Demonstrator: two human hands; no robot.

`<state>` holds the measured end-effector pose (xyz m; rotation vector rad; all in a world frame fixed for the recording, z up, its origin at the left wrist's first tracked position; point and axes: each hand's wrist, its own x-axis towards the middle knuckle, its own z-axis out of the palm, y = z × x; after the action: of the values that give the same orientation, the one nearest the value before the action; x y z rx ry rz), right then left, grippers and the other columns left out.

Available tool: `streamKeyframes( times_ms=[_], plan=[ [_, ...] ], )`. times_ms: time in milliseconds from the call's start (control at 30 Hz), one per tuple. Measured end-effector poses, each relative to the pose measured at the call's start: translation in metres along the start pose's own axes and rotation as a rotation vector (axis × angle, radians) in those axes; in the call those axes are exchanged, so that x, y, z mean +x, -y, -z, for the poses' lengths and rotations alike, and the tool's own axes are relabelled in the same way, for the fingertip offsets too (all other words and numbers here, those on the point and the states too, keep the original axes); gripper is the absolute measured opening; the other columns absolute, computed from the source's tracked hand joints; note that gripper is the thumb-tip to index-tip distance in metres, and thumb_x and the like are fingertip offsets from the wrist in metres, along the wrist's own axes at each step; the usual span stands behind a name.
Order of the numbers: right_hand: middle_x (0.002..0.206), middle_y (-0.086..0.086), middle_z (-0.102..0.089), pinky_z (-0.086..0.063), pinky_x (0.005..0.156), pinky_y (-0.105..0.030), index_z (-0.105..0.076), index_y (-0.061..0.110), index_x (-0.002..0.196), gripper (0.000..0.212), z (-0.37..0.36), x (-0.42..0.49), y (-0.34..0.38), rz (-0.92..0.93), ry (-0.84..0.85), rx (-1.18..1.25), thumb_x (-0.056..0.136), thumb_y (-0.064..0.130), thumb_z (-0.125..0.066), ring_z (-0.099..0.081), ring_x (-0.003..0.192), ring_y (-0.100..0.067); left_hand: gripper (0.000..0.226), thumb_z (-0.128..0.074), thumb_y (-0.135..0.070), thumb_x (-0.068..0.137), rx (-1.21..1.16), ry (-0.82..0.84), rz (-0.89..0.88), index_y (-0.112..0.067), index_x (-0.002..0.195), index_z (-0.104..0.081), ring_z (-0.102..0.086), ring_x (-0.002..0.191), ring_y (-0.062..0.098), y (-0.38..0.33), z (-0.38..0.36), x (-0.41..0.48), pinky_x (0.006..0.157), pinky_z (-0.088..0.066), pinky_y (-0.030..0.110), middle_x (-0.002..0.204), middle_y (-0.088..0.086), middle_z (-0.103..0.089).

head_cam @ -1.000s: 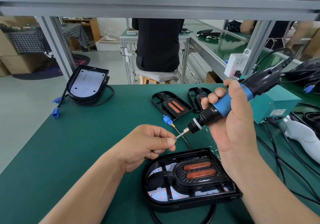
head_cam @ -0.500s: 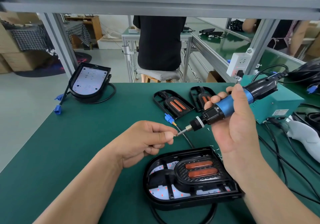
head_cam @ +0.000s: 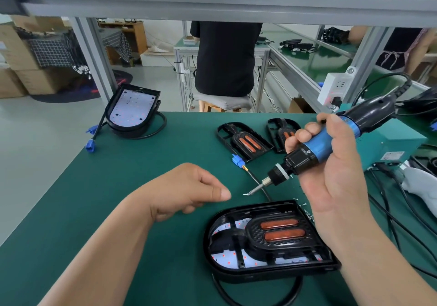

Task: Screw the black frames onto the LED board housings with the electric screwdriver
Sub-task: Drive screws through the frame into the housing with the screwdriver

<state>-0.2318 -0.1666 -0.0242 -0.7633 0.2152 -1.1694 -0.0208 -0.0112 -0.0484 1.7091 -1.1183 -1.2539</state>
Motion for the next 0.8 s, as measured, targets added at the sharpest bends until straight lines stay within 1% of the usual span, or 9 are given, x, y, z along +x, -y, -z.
streamKeyframes(
  times_ms=[67, 133, 200, 333, 433, 500, 567, 633, 800],
  plan=[
    [0.086, 0.002, -0.057, -0.055, 0.083, -0.034, -0.059, 0.016, 0.108, 0.012, -0.001, -0.001, 0.001, 0.004, 0.006, 0.007, 0.104, 0.026, -0.065, -0.058, 0.074, -0.014, 0.047, -0.088, -0.041, 0.071, -0.124, 0.003, -0.047, -0.007, 0.102, -0.081, -0.021, 0.057, 0.015, -0.003, -0.002, 0.001, 0.045, -0.02, 0.02, 0.065, 0.0, -0.03],
    [0.086, 0.002, -0.057, -0.054, 0.084, -0.035, -0.057, 0.016, 0.111, 0.015, 0.0, -0.001, 0.002, 0.011, -0.003, 0.015, 0.104, 0.026, -0.065, -0.058, 0.074, -0.014, 0.048, -0.088, -0.043, 0.068, -0.163, 0.022, -0.07, -0.01, 0.103, -0.082, -0.02, 0.058, 0.016, -0.004, -0.005, 0.002, 0.045, -0.019, 0.02, 0.066, 0.0, -0.029],
    [0.086, 0.002, -0.057, -0.054, 0.084, -0.035, -0.056, 0.016, 0.112, 0.016, 0.0, -0.001, 0.003, 0.012, -0.012, 0.024, 0.104, 0.026, -0.065, -0.058, 0.074, -0.014, 0.045, -0.088, -0.041, 0.069, -0.161, 0.034, -0.085, -0.014, 0.104, -0.083, -0.018, 0.058, 0.016, -0.005, -0.01, 0.004, 0.046, -0.019, 0.021, 0.064, -0.002, -0.03],
    [0.086, 0.002, -0.057, -0.054, 0.083, -0.034, -0.057, 0.016, 0.112, 0.013, 0.001, 0.0, 0.002, 0.015, -0.007, 0.02, 0.105, 0.025, -0.063, -0.058, 0.074, -0.014, 0.03, -0.086, -0.032, 0.078, -0.124, 0.05, -0.142, -0.019, 0.105, -0.084, -0.02, 0.054, 0.014, -0.006, -0.02, 0.007, 0.045, -0.018, 0.021, 0.061, -0.007, -0.037],
    [0.086, 0.003, -0.056, -0.054, 0.082, -0.034, -0.057, 0.016, 0.11, 0.012, 0.0, -0.001, 0.002, 0.019, 0.002, 0.02, 0.105, 0.025, -0.061, -0.057, 0.073, -0.013, 0.031, -0.087, -0.034, 0.075, -0.092, 0.028, -0.16, -0.021, 0.102, -0.084, -0.025, 0.052, 0.011, -0.007, -0.025, 0.008, 0.046, -0.021, 0.02, 0.064, -0.004, -0.041],
    [0.085, 0.003, -0.056, -0.054, 0.081, -0.033, -0.056, 0.016, 0.11, 0.011, -0.001, -0.002, 0.002, 0.018, 0.005, 0.021, 0.105, 0.025, -0.06, -0.057, 0.073, -0.013, 0.032, -0.088, -0.04, 0.072, -0.072, 0.011, -0.167, -0.02, 0.097, -0.084, -0.029, 0.051, 0.009, -0.007, -0.028, 0.008, 0.046, -0.023, 0.019, 0.062, -0.008, -0.049],
    [0.084, 0.003, -0.056, -0.054, 0.081, -0.033, -0.056, 0.017, 0.108, 0.01, -0.001, -0.002, 0.002, 0.019, 0.006, 0.015, 0.105, 0.025, -0.06, -0.057, 0.072, -0.013, 0.026, -0.087, -0.038, 0.073, -0.066, -0.008, -0.167, -0.018, 0.09, -0.083, -0.031, 0.05, 0.007, -0.007, -0.031, 0.009, 0.045, -0.024, 0.018, 0.058, -0.013, -0.054],
    [0.084, 0.003, -0.056, -0.054, 0.081, -0.033, -0.056, 0.017, 0.11, 0.01, -0.002, -0.003, 0.002, 0.03, 0.001, 0.002, 0.106, 0.025, -0.06, -0.057, 0.073, -0.013, 0.024, -0.087, -0.037, 0.074, -0.078, -0.019, -0.163, -0.017, 0.086, -0.083, -0.032, 0.05, 0.007, -0.007, -0.033, 0.011, 0.046, -0.025, 0.018, 0.058, -0.013, -0.055],
    [0.086, 0.004, -0.056, -0.053, 0.084, -0.033, -0.053, 0.016, 0.114, 0.014, -0.004, -0.005, 0.003, 0.076, 0.003, -0.032, 0.105, 0.025, -0.061, -0.057, 0.075, -0.013, 0.031, -0.088, -0.043, 0.069, -0.11, -0.046, -0.183, -0.016, 0.084, -0.082, -0.031, 0.052, 0.009, -0.004, -0.037, 0.016, 0.047, -0.024, 0.02, 0.06, -0.011, -0.054]
  ],
)
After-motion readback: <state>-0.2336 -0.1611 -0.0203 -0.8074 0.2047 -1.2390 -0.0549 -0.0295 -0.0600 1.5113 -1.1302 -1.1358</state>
